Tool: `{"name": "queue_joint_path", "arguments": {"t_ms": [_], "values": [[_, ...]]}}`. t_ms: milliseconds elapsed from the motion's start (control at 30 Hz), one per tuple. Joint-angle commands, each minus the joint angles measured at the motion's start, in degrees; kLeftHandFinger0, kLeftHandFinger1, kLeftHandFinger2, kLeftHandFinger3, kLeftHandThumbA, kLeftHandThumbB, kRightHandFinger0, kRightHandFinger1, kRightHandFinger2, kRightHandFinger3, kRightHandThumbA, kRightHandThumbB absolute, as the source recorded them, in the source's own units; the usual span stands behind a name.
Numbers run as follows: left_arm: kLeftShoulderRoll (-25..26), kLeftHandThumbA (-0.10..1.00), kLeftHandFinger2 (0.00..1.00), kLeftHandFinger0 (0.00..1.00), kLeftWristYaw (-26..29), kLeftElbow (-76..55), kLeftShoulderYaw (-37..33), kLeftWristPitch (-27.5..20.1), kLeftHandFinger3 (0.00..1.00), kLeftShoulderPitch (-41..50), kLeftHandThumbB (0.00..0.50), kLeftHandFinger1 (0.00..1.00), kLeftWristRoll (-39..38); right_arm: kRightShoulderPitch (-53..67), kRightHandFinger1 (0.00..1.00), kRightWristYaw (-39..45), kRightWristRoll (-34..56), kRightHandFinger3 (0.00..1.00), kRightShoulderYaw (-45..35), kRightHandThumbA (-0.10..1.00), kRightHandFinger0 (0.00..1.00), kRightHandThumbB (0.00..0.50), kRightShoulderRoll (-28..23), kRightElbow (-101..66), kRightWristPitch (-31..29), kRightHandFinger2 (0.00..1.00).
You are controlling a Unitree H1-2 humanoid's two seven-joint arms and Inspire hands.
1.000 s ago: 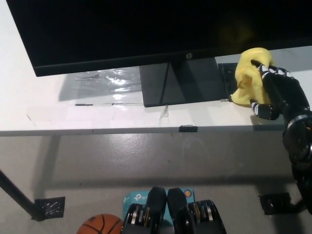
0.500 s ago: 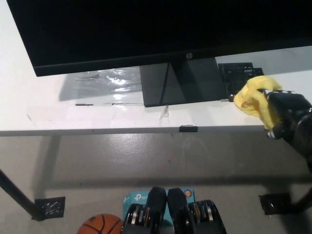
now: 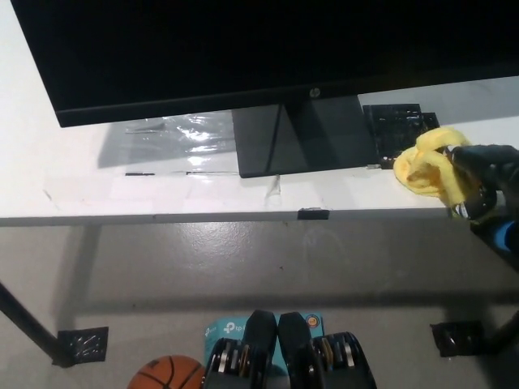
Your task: The robot uses its right hand to pick up the cloth kept in the middle of the desk and use it to wipe the monitor in the middle of the desk by swiping its screen twice
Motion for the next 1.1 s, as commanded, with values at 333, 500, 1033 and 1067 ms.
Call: {"name": "queue_joint_path", "arguments": {"t_ms": [333,500,1033,1067], "values": [[1.8,0.18,0.71,0.55,-0.2,-2.5,1.5,0.2,0.92,1.6,0.000,0.57,-0.2,-22.8,1.00,16.1,25.6,1.00,1.2,0.74,1.00,0.500,-10.6,12.2,-0.6,1.00],[2.3,0.16,0.70,0.54,-0.3,-2.4,1.8,0.1,0.90,1.5,0.000,0.56,-0.2,-31.6,1.00,16.1,28.8,1.00,6.4,0.75,1.00,0.500,-12.5,19.4,-2.4,1.00],[2.0,0.16,0.72,0.54,-0.6,-3.3,2.5,0.5,0.91,1.7,0.000,0.56,-0.2,-30.7,1.00,13.3,33.3,1.00,5.7,0.63,1.00,0.495,-15.5,11.3,0.6,1.00],[2.0,0.16,0.73,0.55,-0.7,-3.6,2.6,0.9,0.91,1.8,0.000,0.57,-0.2,-26.2,1.00,9.3,32.8,1.00,1.8,0.67,1.00,0.499,-15.9,5.4,0.6,1.00]]}}
